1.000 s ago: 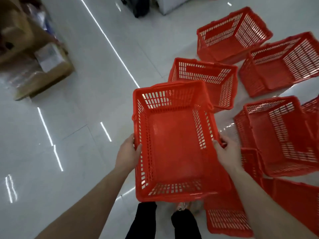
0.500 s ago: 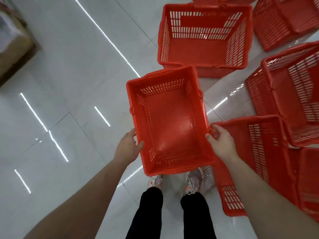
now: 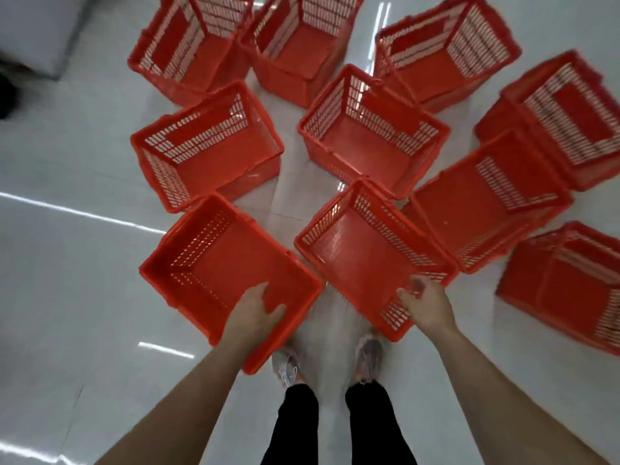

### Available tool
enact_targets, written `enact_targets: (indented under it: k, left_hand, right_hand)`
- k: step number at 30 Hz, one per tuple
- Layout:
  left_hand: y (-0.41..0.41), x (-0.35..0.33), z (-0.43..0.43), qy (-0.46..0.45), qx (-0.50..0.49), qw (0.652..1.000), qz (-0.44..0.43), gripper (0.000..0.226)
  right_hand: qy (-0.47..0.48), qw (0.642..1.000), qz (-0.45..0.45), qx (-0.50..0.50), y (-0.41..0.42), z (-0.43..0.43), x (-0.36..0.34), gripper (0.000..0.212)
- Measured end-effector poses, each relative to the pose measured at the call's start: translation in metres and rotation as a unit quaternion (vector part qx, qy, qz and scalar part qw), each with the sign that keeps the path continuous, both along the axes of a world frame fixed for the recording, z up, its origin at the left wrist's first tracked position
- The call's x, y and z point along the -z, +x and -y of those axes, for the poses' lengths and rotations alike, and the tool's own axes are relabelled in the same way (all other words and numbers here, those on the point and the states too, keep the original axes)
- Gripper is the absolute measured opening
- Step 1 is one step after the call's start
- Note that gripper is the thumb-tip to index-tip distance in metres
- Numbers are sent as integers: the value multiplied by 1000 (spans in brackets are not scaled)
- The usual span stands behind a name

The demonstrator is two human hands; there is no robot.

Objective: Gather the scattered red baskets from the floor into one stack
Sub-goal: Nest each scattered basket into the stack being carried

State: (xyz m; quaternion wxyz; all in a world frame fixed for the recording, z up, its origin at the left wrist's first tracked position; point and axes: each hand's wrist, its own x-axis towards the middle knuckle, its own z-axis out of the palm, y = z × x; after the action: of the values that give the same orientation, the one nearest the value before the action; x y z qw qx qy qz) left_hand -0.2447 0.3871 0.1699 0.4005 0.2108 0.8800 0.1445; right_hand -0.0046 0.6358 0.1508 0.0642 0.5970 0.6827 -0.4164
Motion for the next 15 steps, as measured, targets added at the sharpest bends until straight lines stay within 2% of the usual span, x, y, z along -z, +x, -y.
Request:
enact_targets:
  k: [3, 7, 13, 15]
  left_hand:
    - [10, 11, -46, 8, 55, 998, -18, 70]
    - [8, 50, -114, 34, 98, 994, -44, 57]
    - [-11, 144, -204, 43, 164, 978, -123, 57]
    - [-21, 179, -222, 39, 183, 972, -145, 64]
  right_hand:
    - [5, 998, 23, 51, 62, -7, 19, 36]
    - [-22, 990, 46, 128, 121, -10, 76, 56]
    - [-22, 975, 14, 221, 143, -15, 185, 64]
    - [-15, 968, 10, 250, 138, -15, 217, 65]
